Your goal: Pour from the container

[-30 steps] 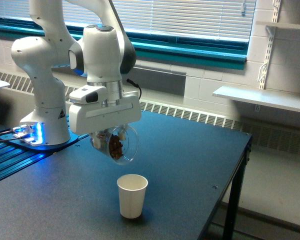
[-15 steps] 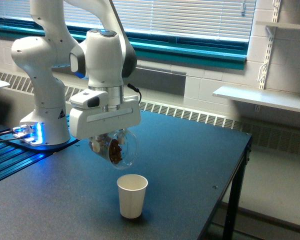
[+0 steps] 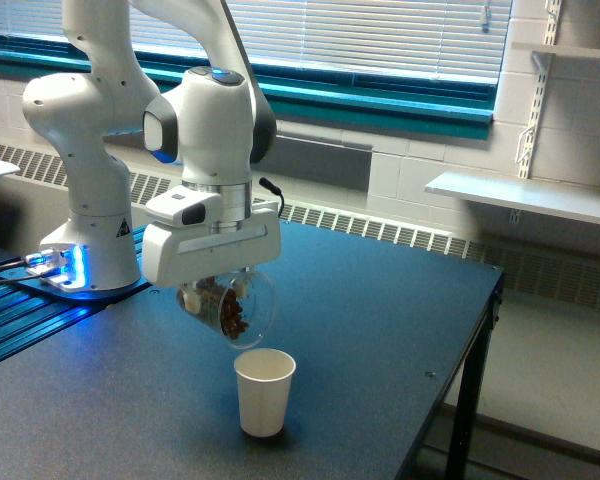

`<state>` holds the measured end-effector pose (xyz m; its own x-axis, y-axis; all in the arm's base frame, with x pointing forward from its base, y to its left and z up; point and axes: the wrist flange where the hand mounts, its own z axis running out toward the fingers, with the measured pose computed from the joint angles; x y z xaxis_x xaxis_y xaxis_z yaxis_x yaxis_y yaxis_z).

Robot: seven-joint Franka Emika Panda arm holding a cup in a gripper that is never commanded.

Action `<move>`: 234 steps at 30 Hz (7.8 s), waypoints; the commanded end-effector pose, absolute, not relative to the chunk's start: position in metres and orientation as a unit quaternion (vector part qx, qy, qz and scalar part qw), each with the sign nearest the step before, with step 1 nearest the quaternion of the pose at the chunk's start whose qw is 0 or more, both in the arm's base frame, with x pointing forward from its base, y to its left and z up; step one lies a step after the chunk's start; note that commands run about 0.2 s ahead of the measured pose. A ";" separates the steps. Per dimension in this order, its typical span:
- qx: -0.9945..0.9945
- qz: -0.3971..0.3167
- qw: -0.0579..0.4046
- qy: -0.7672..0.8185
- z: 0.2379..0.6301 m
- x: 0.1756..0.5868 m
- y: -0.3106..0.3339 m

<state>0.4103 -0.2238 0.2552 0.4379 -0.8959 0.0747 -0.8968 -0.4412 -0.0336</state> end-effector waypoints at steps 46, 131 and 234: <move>0.874 0.009 0.048 -0.484 0.251 0.433 -0.215; 0.892 -0.024 0.098 -0.440 0.255 0.438 -0.233; 0.917 -0.056 0.144 -0.367 0.271 0.452 -0.236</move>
<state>0.4485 -0.2385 0.2664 0.7104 -0.7038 0.0039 -0.6729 -0.6776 0.2966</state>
